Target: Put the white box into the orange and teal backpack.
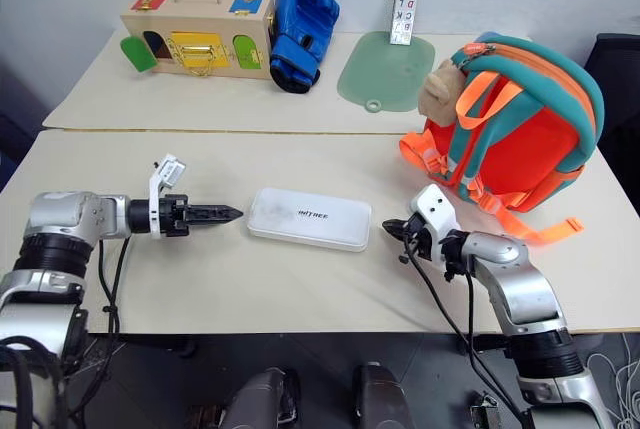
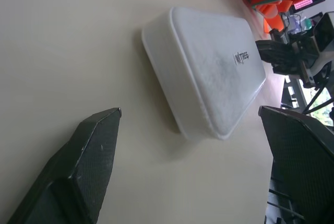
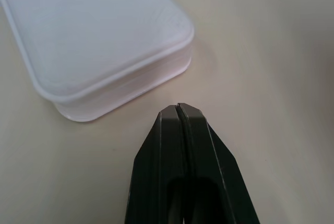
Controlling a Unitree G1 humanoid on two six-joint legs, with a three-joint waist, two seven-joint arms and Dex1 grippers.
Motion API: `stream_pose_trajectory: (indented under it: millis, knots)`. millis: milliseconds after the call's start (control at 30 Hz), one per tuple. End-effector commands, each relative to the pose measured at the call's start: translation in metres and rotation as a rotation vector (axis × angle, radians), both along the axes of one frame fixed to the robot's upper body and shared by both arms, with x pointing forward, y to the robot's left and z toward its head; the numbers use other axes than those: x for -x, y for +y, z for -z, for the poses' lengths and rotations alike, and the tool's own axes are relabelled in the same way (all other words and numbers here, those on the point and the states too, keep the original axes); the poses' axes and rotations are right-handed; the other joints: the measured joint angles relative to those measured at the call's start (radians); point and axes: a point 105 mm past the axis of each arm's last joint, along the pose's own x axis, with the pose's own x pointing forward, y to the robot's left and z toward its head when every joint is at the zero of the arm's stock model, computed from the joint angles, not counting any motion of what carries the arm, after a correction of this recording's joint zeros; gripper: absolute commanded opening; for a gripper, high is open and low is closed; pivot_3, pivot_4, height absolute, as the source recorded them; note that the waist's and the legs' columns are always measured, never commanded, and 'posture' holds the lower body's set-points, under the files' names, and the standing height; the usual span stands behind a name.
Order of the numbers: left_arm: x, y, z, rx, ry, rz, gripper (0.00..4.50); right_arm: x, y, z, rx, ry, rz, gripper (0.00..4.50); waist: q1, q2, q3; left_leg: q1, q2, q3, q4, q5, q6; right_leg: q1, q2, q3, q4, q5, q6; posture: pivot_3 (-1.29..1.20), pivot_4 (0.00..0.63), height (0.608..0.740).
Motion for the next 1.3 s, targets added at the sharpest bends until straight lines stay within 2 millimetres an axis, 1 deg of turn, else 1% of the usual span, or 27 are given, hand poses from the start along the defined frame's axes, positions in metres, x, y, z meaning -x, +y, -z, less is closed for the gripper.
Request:
stream_pose_trajectory:
  millis: [33,67,167,267,333,433,533,633,767,867,933,1033,1100,1167,1200,1300]
  knots:
    - [-0.003,-0.015,0.011,-0.048,0.024,0.057,4.46,0.004,0.008,-0.010,0.002,-0.055,-0.033,0.00,0.001,0.000,0.000,0.000,0.000,0.000,0.000,0.000,0.000,0.000,0.000,0.000,0.000,0.000,0.000,0.00,0.150,0.740]
    - [-0.005,-0.020,0.013,-0.049,0.027,0.070,4.46,0.004,0.010,-0.010,0.003,-0.058,-0.036,0.00,0.002,0.000,0.000,0.000,0.000,0.000,0.000,0.000,0.000,0.000,0.000,0.000,0.000,0.000,0.000,0.00,0.150,0.740]
    - [-0.010,-0.042,0.006,0.022,0.055,0.107,4.46,0.006,0.013,-0.011,0.013,-0.070,-0.055,0.00,0.010,0.000,0.000,0.000,0.000,0.000,0.001,0.000,0.000,0.000,0.000,0.000,0.000,0.000,0.000,0.00,0.150,0.740]
    - [-0.013,-0.063,0.012,-0.012,0.058,0.166,4.46,0.005,0.014,-0.012,0.026,-0.080,-0.064,0.00,0.017,0.000,0.000,0.000,-0.001,0.001,0.002,0.000,0.001,0.000,0.000,0.000,0.000,0.000,0.000,0.00,0.150,0.740]
    - [-0.016,-0.078,0.013,-0.020,0.048,0.193,4.46,0.003,0.013,-0.013,0.026,-0.082,-0.051,0.00,0.023,0.000,0.000,0.000,-0.001,0.001,0.002,0.000,0.001,0.000,0.000,0.000,0.000,0.000,0.000,0.00,0.150,0.740]
    - [-0.018,-0.091,0.008,-0.006,0.029,0.223,4.46,0.002,0.015,-0.013,0.020,-0.084,-0.045,0.00,0.026,0.000,0.000,0.000,-0.001,0.000,0.003,0.000,0.001,0.000,0.000,0.000,0.000,0.000,0.001,0.00,0.150,0.740]
    - [-0.020,-0.098,-0.003,0.038,0.025,0.235,4.46,0.004,0.017,-0.012,0.015,-0.084,-0.044,0.00,0.024,0.000,0.000,0.000,-0.001,0.000,0.003,0.000,0.001,0.001,0.000,0.000,0.000,0.000,0.001,0.00,0.150,0.740]
    - [-0.021,-0.096,-0.009,0.057,0.020,0.229,3.84,0.006,0.016,-0.008,0.014,-0.081,-0.038,0.00,0.021,-0.001,0.000,0.000,0.000,0.000,0.002,0.000,0.001,0.000,0.000,0.000,0.000,0.000,0.001,0.00,0.150,0.740]
    - [-0.020,-0.089,-0.015,0.087,0.014,0.237,2.79,0.007,0.013,-0.006,0.011,-0.078,-0.020,0.00,0.014,-0.001,0.000,-0.001,0.000,0.001,0.002,0.000,0.000,-0.001,0.001,0.000,0.000,0.000,0.001,0.00,0.150,0.740]
    - [-0.018,-0.085,-0.021,0.112,0.015,0.244,1.87,0.008,0.010,-0.006,0.010,-0.081,-0.003,0.00,0.011,-0.001,0.000,-0.001,0.000,0.001,0.002,0.000,0.000,-0.001,0.001,0.000,0.000,0.000,0.001,0.00,0.150,0.740]
    - [-0.016,-0.082,-0.025,0.138,0.019,0.245,1.45,0.009,0.005,-0.007,0.009,-0.089,0.014,0.00,0.010,-0.001,0.000,-0.001,0.000,0.001,0.002,0.000,0.000,-0.001,0.001,0.000,0.000,0.000,0.001,0.00,0.150,0.740]
    - [-0.010,-0.076,-0.033,0.184,0.013,0.254,1.36,0.011,-0.007,-0.011,-0.005,-0.096,0.086,0.00,0.003,-0.001,0.000,-0.001,0.000,0.001,0.002,0.000,0.000,-0.001,0.001,0.001,0.001,0.000,0.001,0.00,0.150,0.740]
    - [-0.004,-0.071,-0.043,0.242,0.003,0.247,1.36,0.017,-0.020,-0.016,-0.022,-0.099,0.146,0.00,-0.001,-0.001,0.000,-0.001,0.000,0.001,0.001,0.000,0.000,-0.001,0.001,0.001,0.001,0.000,0.001,0.00,0.150,0.740]
    - [0.006,-0.064,-0.063,0.348,-0.019,0.232,1.36,0.029,-0.042,-0.030,-0.081,-0.104,0.237,0.38,-0.001,-0.001,0.000,-0.001,0.000,0.000,0.001,0.000,0.000,-0.001,0.000,0.001,0.001,0.000,0.001,0.00,0.150,0.740]
    - [0.011,-0.062,-0.069,0.378,-0.026,0.228,1.36,0.033,-0.049,-0.034,-0.097,-0.104,0.267,0.61,-0.002,-0.001,0.000,-0.002,0.001,-0.001,0.001,0.000,-0.001,-0.001,0.000,0.001,0.001,0.000,0.001,0.00,0.150,0.740]
    - [0.024,-0.054,-0.082,0.439,-0.070,0.186,1.36,0.044,-0.078,-0.058,-0.170,-0.141,0.393,1.63,-0.002,-0.001,0.000,-0.002,0.001,-0.001,0.001,0.000,-0.001,-0.001,0.000,0.001,0.001,0.000,0.001,0.00,0.150,0.740]
